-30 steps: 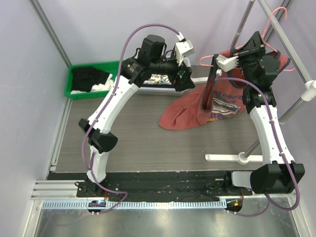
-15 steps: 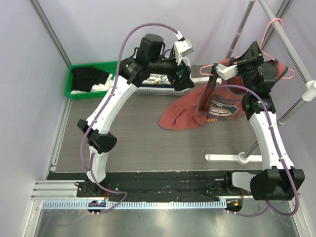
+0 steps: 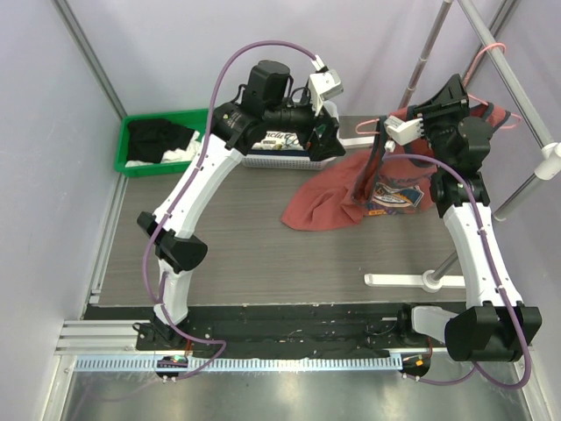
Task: Place the tank top on the hanger
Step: Place the hanger at the clothesline.
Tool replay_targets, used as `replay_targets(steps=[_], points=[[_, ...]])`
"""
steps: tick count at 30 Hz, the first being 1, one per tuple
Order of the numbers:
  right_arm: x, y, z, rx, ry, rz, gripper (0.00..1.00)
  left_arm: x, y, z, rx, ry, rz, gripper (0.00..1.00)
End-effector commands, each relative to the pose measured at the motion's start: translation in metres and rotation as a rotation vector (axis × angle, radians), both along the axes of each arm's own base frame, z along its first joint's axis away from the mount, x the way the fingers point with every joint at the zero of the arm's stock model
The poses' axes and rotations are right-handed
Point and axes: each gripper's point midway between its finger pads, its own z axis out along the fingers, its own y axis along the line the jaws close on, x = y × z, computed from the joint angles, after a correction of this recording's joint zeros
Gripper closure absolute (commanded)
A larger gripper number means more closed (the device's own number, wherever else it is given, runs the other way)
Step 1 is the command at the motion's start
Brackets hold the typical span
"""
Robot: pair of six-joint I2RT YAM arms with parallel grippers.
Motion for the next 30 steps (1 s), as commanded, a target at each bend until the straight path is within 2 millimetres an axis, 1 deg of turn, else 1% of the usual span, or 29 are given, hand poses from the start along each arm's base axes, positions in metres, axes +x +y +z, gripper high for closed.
replay_targets(steps=[1, 3, 6, 13, 15, 16, 19, 20, 24, 28, 30], points=[[-0.017, -0.003, 0.023, -0.088, -0.056, -0.047, 0.57, -0.015, 0.012, 0.037, -0.061, -0.065, -0.015, 0.00], [-0.018, -0.003, 0.023, -0.082, -0.056, -0.045, 0.49, -0.014, 0.012, 0.037, -0.062, -0.065, -0.015, 0.00], [-0.019, -0.009, 0.020, -0.071, -0.046, -0.077, 0.42, -0.015, 0.012, 0.037, -0.061, -0.065, -0.015, 0.00], [-0.025, -0.012, 0.013, -0.063, -0.009, -0.095, 0.38, -0.015, 0.013, 0.038, -0.063, -0.064, -0.015, 0.00], [-0.026, -0.014, 0.008, -0.062, 0.018, -0.106, 0.38, -0.015, 0.013, 0.038, -0.064, -0.065, -0.016, 0.00], [-0.029, -0.015, 0.009, -0.064, 0.018, -0.113, 0.37, -0.014, 0.014, 0.038, -0.063, -0.064, -0.013, 0.00], [-0.031, -0.019, 0.001, -0.063, 0.059, -0.136, 0.36, -0.014, 0.014, 0.038, -0.062, -0.064, -0.015, 0.00], [-0.033, -0.021, -0.006, -0.063, 0.094, -0.142, 0.33, -0.015, 0.014, 0.038, -0.063, -0.064, -0.015, 0.00], [-0.038, -0.027, -0.017, -0.059, 0.147, -0.176, 0.26, -0.015, 0.014, 0.039, -0.064, -0.066, -0.016, 0.00], [-0.037, -0.034, -0.033, -0.051, 0.215, -0.214, 0.22, -0.015, 0.014, 0.039, -0.064, -0.067, -0.015, 0.00], [-0.036, -0.036, -0.036, -0.045, 0.224, -0.226, 0.20, -0.015, 0.014, 0.039, -0.063, -0.064, -0.015, 0.00]])
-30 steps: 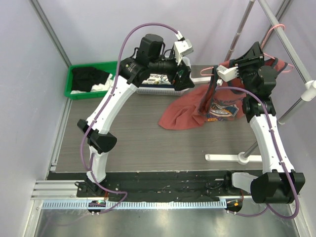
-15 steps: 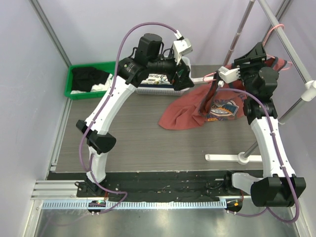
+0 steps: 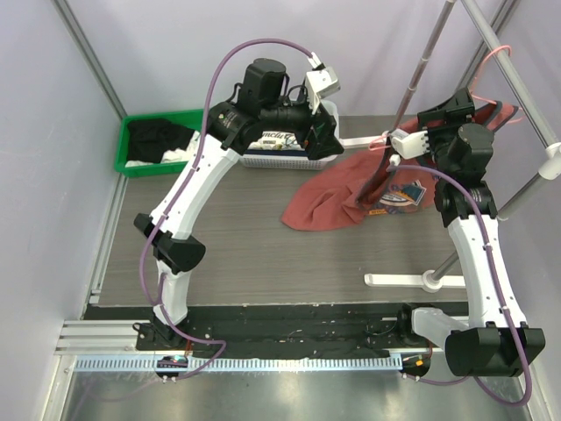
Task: Place the tank top on the hanger
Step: Place the hanger at the clothesline.
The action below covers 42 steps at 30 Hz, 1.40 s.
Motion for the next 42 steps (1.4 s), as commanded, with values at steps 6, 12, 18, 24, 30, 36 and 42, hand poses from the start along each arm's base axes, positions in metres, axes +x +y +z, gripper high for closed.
replay_targets(steps=[6, 12, 18, 24, 30, 36, 42], points=[[-0.009, -0.013, 0.000, -0.035, 0.055, -0.079, 0.19, -0.013, 0.010, 0.030, -0.048, -0.055, -0.017, 0.00], [-0.013, -0.015, -0.003, -0.049, 0.058, -0.094, 0.18, -0.013, 0.009, 0.029, -0.051, -0.050, -0.020, 0.00], [-0.019, -0.017, 0.011, -0.064, 0.033, -0.110, 0.17, -0.012, 0.010, 0.030, -0.049, -0.054, -0.015, 0.00], [-0.020, -0.017, 0.028, -0.039, -0.023, -0.110, 0.17, -0.013, 0.011, 0.030, -0.049, -0.055, -0.017, 0.00], [-0.034, -0.016, 0.032, -0.095, -0.052, -0.119, 0.12, -0.014, 0.014, 0.031, -0.044, -0.061, -0.016, 0.00], [-0.045, -0.021, 0.024, -0.086, -0.038, -0.166, 0.11, -0.015, 0.015, 0.030, -0.040, -0.060, -0.017, 0.00], [-0.055, -0.019, 0.018, -0.090, -0.037, -0.164, 0.11, -0.017, 0.015, 0.030, -0.039, -0.061, -0.026, 0.00]])
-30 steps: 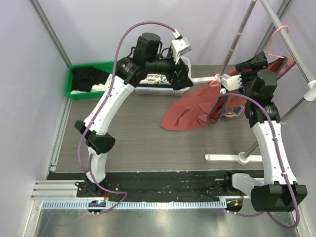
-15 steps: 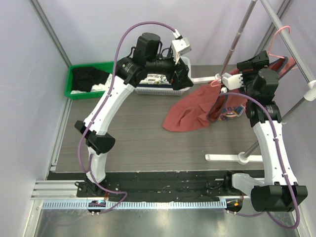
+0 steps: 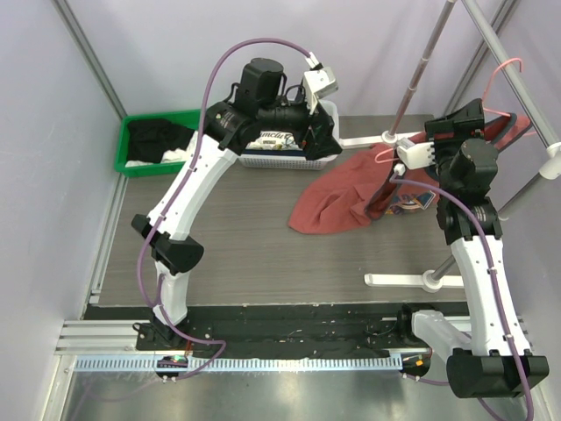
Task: Place the tank top on the hanger
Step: Place the hanger at the clothesline.
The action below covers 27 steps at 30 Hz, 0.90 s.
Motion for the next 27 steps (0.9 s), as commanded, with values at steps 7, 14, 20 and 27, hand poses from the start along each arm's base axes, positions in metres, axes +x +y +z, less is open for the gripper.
replay_targets(steps=[7, 14, 20, 27], points=[[-0.028, -0.021, -0.001, -0.093, 0.088, -0.153, 0.10, -0.017, 0.013, 0.030, -0.038, -0.060, -0.021, 0.00], [-0.032, -0.031, 0.011, -0.099, 0.045, -0.226, 0.10, -0.016, 0.013, 0.032, -0.045, -0.061, -0.017, 0.00], [-0.022, -0.032, 0.017, -0.031, -0.013, -0.227, 0.10, -0.012, 0.003, 0.030, -0.085, -0.021, -0.024, 0.00], [-0.018, -0.034, 0.017, 0.084, -0.055, -0.233, 0.10, -0.001, -0.017, 0.023, -0.118, -0.009, -0.016, 0.00]])
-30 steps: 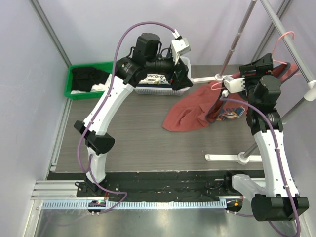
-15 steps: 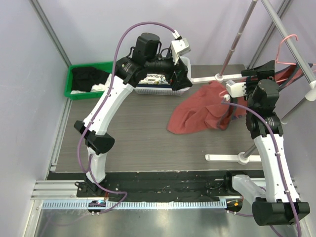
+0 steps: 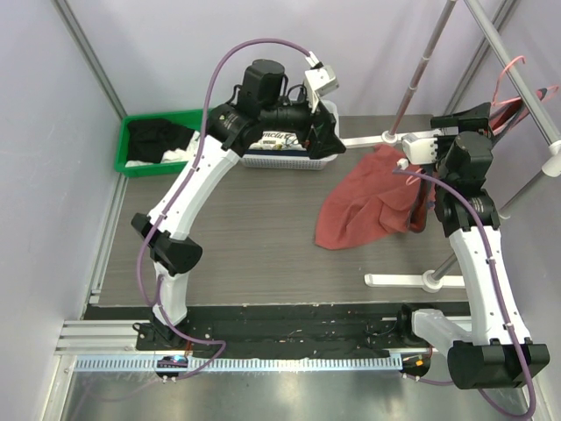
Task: Place the tank top on the hanger
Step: Place the hanger at the clothesline, then adjust the hanger on the clothesline.
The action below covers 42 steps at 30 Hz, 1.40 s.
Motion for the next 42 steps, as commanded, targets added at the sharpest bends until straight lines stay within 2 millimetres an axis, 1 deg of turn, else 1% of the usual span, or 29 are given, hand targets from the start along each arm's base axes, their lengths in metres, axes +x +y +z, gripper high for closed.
replay_targets(steps=[1, 2, 3, 4, 5, 6, 7, 8, 9, 10, 11, 13, 14, 15, 16, 20, 22, 25, 26, 28, 32, 34, 35, 37, 38, 39, 41, 42], points=[[-0.014, -0.011, 0.029, 0.067, -0.122, -0.068, 0.09, -0.001, -0.013, 0.024, -0.093, -0.038, -0.011, 0.00], [-0.014, -0.011, 0.027, 0.078, -0.121, -0.070, 0.10, -0.003, -0.017, 0.023, -0.096, -0.036, -0.017, 0.00], [-0.016, -0.012, 0.025, 0.082, -0.117, -0.078, 0.10, -0.002, -0.022, 0.016, -0.096, -0.031, -0.022, 0.00], [-0.015, -0.013, 0.023, 0.087, -0.111, -0.083, 0.10, -0.004, -0.024, 0.013, -0.098, -0.026, -0.027, 0.00], [-0.014, -0.014, 0.022, 0.099, -0.112, -0.089, 0.09, -0.010, -0.029, 0.013, -0.103, -0.032, -0.040, 0.00], [-0.014, -0.015, 0.022, 0.109, -0.118, -0.097, 0.10, -0.010, -0.033, 0.004, -0.094, -0.021, -0.045, 0.00], [-0.008, -0.005, 0.021, 0.120, -0.119, -0.072, 0.09, -0.014, -0.037, 0.001, -0.092, -0.007, -0.055, 0.00], [-0.007, -0.006, 0.027, 0.149, -0.153, -0.077, 0.10, -0.017, -0.042, -0.004, -0.088, 0.011, -0.065, 0.00], [-0.002, -0.006, 0.025, 0.163, -0.156, -0.088, 0.09, -0.017, -0.045, -0.014, -0.079, 0.032, -0.061, 0.00], [0.002, -0.003, 0.026, 0.180, -0.165, -0.083, 0.09, -0.015, -0.049, -0.012, -0.099, 0.021, -0.055, 0.00], [0.002, -0.003, 0.035, 0.204, -0.192, -0.084, 0.09, -0.014, -0.051, -0.014, -0.101, 0.024, -0.050, 0.00], [0.009, -0.002, 0.031, 0.256, -0.197, -0.100, 0.09, -0.011, -0.057, -0.018, -0.118, 0.055, -0.034, 0.00], [0.010, -0.001, 0.034, 0.270, -0.209, -0.102, 0.09, -0.007, -0.057, -0.019, -0.127, 0.073, -0.011, 0.00], [0.011, -0.001, 0.034, 0.293, -0.222, -0.109, 0.09, -0.005, -0.058, -0.023, -0.126, 0.081, -0.010, 0.00], [0.013, -0.002, 0.031, 0.299, -0.220, -0.123, 0.09, -0.007, -0.059, -0.025, -0.125, 0.090, -0.021, 0.00], [0.019, 0.000, 0.032, 0.379, -0.263, -0.133, 0.09, -0.011, -0.061, -0.026, -0.147, 0.110, -0.048, 0.00], [0.020, 0.002, 0.030, 0.434, -0.276, -0.137, 0.09, -0.003, -0.062, -0.027, -0.156, 0.110, -0.029, 0.00], [0.016, 0.006, 0.026, 0.462, -0.263, -0.141, 0.09, 0.010, -0.065, -0.022, -0.185, 0.084, 0.005, 0.00], [0.013, 0.006, 0.024, 0.475, -0.263, -0.142, 0.09, 0.014, -0.067, -0.027, -0.184, 0.084, 0.011, 0.01], [0.009, 0.006, 0.023, 0.492, -0.269, -0.142, 0.09, 0.020, -0.070, -0.027, -0.193, 0.062, 0.019, 0.00], [0.001, 0.008, 0.027, 0.521, -0.262, -0.128, 0.09, 0.036, -0.078, -0.046, -0.175, 0.050, 0.041, 0.00], [-0.002, 0.009, 0.032, 0.533, -0.257, -0.120, 0.09, 0.043, -0.081, -0.051, -0.174, 0.030, 0.053, 0.00], [-0.004, 0.009, 0.034, 0.543, -0.261, -0.118, 0.09, 0.049, -0.084, -0.060, -0.166, 0.034, 0.068, 0.00], [-0.006, 0.010, 0.036, 0.549, -0.251, -0.114, 0.09, 0.055, -0.089, -0.057, -0.190, 0.039, 0.081, 0.00], [-0.007, 0.010, 0.038, 0.549, -0.255, -0.112, 0.09, 0.059, -0.093, -0.063, -0.193, 0.054, 0.085, 0.00], [-0.007, 0.010, 0.038, 0.547, -0.251, -0.111, 0.09, 0.061, -0.096, -0.054, -0.221, 0.044, 0.087, 0.00], [-0.007, 0.009, 0.037, 0.537, -0.242, -0.117, 0.09, 0.060, -0.100, -0.051, -0.244, 0.069, 0.080, 0.00], [-0.008, 0.009, 0.037, 0.537, -0.243, -0.115, 0.09, 0.059, -0.100, -0.046, -0.258, 0.066, 0.071, 0.00]])
